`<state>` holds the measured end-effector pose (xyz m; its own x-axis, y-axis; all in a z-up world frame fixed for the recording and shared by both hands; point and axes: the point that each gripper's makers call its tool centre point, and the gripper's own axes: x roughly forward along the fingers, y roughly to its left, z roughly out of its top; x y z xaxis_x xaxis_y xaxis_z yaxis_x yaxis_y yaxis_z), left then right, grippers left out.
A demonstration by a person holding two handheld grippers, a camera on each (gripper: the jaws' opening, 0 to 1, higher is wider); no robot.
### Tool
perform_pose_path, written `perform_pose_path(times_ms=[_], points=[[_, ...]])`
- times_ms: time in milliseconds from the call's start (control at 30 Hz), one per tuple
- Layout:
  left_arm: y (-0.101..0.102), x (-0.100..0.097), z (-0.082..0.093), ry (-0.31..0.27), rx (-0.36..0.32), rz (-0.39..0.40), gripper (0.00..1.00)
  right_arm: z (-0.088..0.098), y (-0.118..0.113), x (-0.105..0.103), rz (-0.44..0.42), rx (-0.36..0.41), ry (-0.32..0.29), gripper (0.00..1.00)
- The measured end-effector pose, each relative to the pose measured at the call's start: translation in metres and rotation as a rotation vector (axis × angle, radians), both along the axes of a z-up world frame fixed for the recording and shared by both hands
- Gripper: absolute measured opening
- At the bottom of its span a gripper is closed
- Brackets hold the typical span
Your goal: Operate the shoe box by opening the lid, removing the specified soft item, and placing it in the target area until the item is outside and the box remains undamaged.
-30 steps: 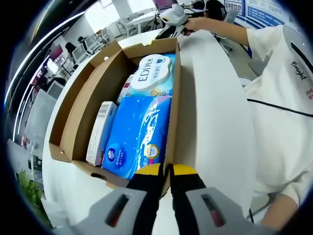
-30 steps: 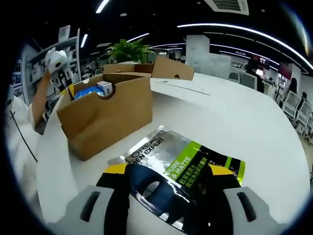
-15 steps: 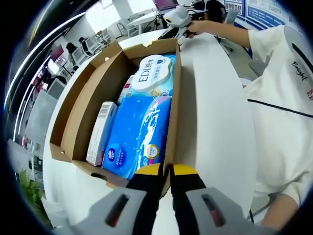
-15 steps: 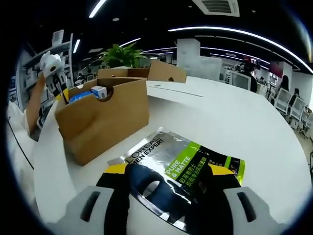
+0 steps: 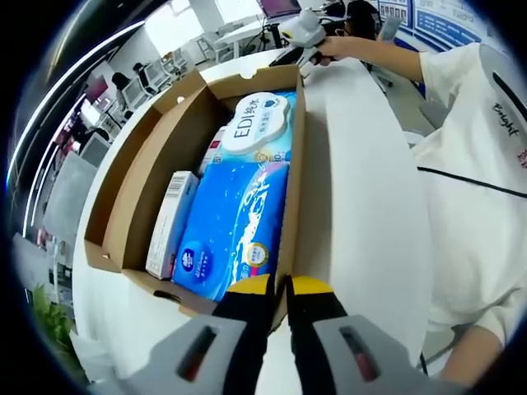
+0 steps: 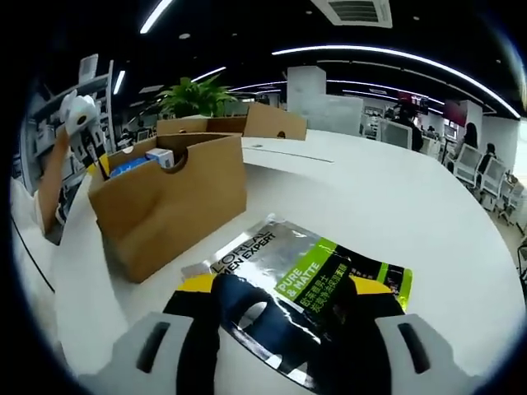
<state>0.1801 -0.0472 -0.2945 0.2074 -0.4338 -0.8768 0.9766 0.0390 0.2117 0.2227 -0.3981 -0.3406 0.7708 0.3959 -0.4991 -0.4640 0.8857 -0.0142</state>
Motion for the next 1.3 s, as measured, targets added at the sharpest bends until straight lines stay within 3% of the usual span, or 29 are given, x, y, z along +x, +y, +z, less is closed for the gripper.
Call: perform_pose_path(times_ms=[133, 167, 200, 233, 300, 433, 600, 733, 833, 933, 1067, 1200, 1300], points=[[0.0, 0.0, 0.0, -0.002, 0.0, 0.0, 0.06, 0.001, 0.0, 0.001, 0.009, -0.001, 0.015, 0.61], [0.0, 0.0, 0.0, -0.001, 0.0, 0.0, 0.06, 0.005, 0.0, 0.003, 0.019, -0.007, -0.001, 0.6], [0.0, 0.0, 0.0, 0.0, 0.0, 0.0, 0.06, 0.016, 0.003, 0.007, 0.064, -0.023, -0.078, 0.6], [0.0, 0.0, 0.0, 0.001, 0.001, 0.0, 0.06, 0.026, 0.001, 0.008, 0.043, 0.002, -0.1, 0.6], [0.0, 0.0, 0.0, 0.0, 0.001, -0.001, 0.06, 0.041, 0.004, 0.006, 0.055, 0.056, -0.086, 0.63], [0.0, 0.0, 0.0, 0.004, 0.001, 0.002, 0.06, 0.063, 0.0, 0.012, 0.054, 0.059, -0.11, 0.65], [0.0, 0.0, 0.0, 0.003, -0.002, -0.002, 0.06, 0.075, 0.001, 0.014, 0.072, 0.069, -0.099, 0.64], [0.0, 0.0, 0.0, 0.001, -0.003, -0.005, 0.06, 0.092, 0.011, 0.008, 0.13, 0.087, -0.111, 0.59], [0.0, 0.0, 0.0, 0.005, -0.005, -0.002, 0.06, 0.103, 0.015, 0.005, 0.159, 0.065, -0.127, 0.57], [0.0, 0.001, 0.0, 0.02, -0.004, -0.006, 0.06, 0.116, 0.024, -0.001, 0.235, 0.037, -0.152, 0.49], [-0.001, 0.0, 0.0, 0.027, 0.001, -0.018, 0.05, 0.138, 0.035, -0.003, 0.252, 0.098, -0.149, 0.49], [-0.001, -0.001, -0.001, 0.046, 0.008, -0.047, 0.03, 0.148, 0.044, -0.002, 0.281, 0.069, -0.173, 0.49], [-0.001, -0.002, -0.001, 0.048, 0.008, -0.061, 0.02, 0.151, 0.067, -0.002, 0.366, 0.098, -0.203, 0.49]])
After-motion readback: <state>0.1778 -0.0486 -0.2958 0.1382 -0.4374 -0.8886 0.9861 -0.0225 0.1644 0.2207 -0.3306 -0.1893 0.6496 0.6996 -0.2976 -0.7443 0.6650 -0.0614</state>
